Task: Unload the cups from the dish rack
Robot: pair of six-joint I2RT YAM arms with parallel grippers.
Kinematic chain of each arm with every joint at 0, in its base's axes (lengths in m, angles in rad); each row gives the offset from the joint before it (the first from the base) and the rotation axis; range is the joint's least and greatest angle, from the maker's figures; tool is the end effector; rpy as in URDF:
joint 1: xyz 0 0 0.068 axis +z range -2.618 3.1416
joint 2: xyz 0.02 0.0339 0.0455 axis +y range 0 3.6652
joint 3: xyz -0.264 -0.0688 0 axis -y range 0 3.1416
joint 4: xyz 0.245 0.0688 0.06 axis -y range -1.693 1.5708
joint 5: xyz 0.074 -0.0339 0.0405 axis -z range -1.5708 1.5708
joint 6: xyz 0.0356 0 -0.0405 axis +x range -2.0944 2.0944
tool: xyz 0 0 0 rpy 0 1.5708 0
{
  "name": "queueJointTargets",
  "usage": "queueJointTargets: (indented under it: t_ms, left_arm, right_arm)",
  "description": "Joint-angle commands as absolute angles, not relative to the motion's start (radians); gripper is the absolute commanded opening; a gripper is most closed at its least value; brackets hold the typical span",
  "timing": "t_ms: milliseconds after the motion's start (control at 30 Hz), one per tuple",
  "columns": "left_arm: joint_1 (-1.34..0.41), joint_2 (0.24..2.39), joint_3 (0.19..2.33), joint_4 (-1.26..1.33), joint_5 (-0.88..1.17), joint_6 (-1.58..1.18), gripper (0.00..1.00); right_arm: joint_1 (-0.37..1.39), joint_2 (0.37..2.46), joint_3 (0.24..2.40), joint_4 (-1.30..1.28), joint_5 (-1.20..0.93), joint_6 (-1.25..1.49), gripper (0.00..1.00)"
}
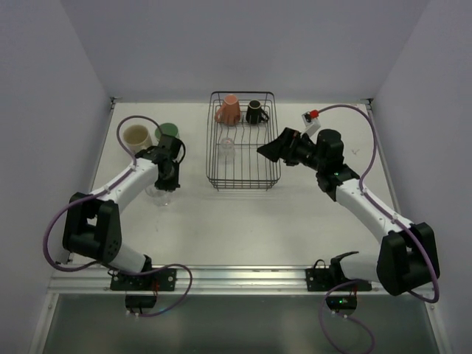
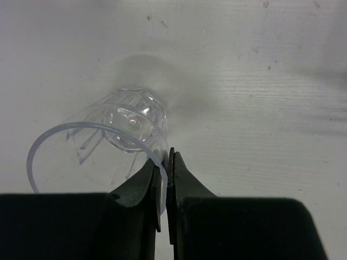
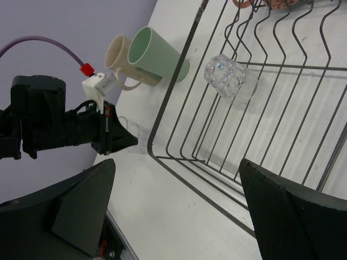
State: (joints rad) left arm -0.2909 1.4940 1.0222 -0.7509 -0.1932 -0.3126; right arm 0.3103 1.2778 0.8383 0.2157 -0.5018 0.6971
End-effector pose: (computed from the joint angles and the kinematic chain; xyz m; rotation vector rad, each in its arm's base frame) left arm 0.2725 -0.0745 0.2164 -0.0767 2.7503 0.1108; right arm 0.2743 0.1060 0.2930 -0.0160 1.9234 1.1488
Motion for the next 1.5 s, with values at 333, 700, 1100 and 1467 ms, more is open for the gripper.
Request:
queueJointTargets:
  t_ms: [333,700,1100,1467]
  left_arm:
    - [-0.276,1.585,1.114,-0.634,-0.322,-0.282,0.15]
    - [-0.275,1.490,1.120,-0.635,-0.350,-0.279,0.78]
    - [-0.279,1.005,1.082,-0.358,-0.009,-0.278,0.95]
    - [-0.281,0.749,0.813,-0.118,0.278,-0.298,0.96]
  right_arm:
    - [0.350,1.285,0.910,0.169,-0.434,0.621,0.99]
    - [0.396,1.313,0.945,0.123,-0.374,0.536,0.99]
    - [0.546,1.534,1.193,-0.100,-0.131,0.298,0.90]
    - [0.630,1.853,1.494,-0.167,0.071,0.305,0.81]
